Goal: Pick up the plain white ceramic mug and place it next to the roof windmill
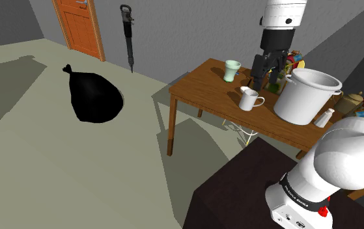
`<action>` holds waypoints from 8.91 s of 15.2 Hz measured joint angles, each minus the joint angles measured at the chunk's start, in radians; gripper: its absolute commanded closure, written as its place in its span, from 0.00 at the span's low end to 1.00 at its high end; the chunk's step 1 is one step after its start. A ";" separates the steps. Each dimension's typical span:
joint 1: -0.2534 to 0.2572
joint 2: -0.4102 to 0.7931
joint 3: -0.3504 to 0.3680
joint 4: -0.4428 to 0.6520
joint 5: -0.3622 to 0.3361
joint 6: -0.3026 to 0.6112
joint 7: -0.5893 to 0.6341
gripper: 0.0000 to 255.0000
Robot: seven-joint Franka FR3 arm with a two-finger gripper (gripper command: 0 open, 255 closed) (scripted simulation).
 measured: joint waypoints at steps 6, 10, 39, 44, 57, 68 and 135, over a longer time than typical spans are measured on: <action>-0.034 0.028 -0.064 -0.057 -0.061 0.119 -0.065 0.00; -0.072 0.074 -0.136 -0.106 -0.121 0.251 -0.132 0.00; -0.139 0.802 -0.495 0.038 0.004 1.027 -0.587 0.00; -0.140 0.817 -0.495 0.034 0.016 1.046 -0.596 0.00; -0.140 0.818 -0.495 0.034 0.017 1.046 -0.596 1.00; -0.142 0.712 -0.491 0.080 -0.057 0.906 -0.541 1.00; -0.177 0.472 -0.482 0.701 -0.153 0.069 -0.577 1.00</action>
